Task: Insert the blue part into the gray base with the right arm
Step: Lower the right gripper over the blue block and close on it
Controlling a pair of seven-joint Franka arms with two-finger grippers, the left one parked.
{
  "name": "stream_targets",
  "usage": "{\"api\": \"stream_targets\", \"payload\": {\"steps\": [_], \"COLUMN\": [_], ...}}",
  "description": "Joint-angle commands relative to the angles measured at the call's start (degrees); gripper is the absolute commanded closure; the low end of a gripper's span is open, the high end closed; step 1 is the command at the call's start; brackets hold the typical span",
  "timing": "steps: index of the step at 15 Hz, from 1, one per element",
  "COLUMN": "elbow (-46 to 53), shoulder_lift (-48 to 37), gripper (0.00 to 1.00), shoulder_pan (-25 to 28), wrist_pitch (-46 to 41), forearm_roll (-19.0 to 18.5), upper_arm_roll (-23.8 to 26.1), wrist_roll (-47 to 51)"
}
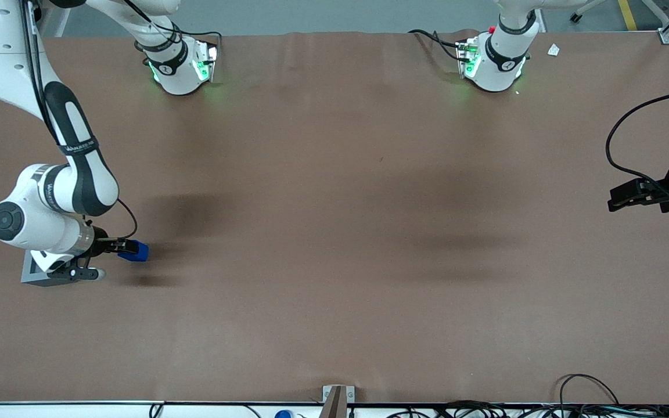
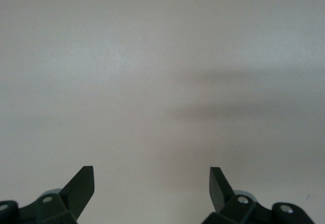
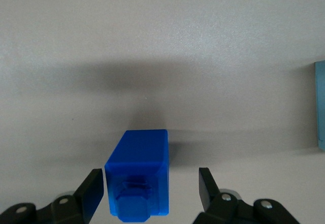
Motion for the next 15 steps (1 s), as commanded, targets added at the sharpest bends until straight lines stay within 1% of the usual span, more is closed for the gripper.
{"api": "stream_targets", "payload": {"steps": [1,4,9,10,11,12,14,15], "elbow": [-0.2,-0.6,-0.6,-0.5,-0.5,-0.5,-0.5,-0.4], "shoulder_lift": [1.0,1.5,1.4,1.4,1.4,1.4,1.4,1.4], "gripper": [0.16,0.17,0.35,0.41,0.48,0.58,0.88,0.98], "shoulder_pan": [-0.2,0.0,0.2,0.3,0.3,0.3,0.3,0.3], "wrist_pitch": [0.8,2.0,1.7,1.6,1.6,1.6,1.5,1.5], "forearm_roll": [0.2,0.2,0.2,0.2,0.2,0.1,0.0,0.0], "upper_arm_roll": [0.5,0.5,0.5,0.5,0.5,0.5,0.5,0.5], "wrist_roll": [-0.5,-0.6,-0.6,-0.6,-0.8,-0.8,-0.8,-0.8]}}
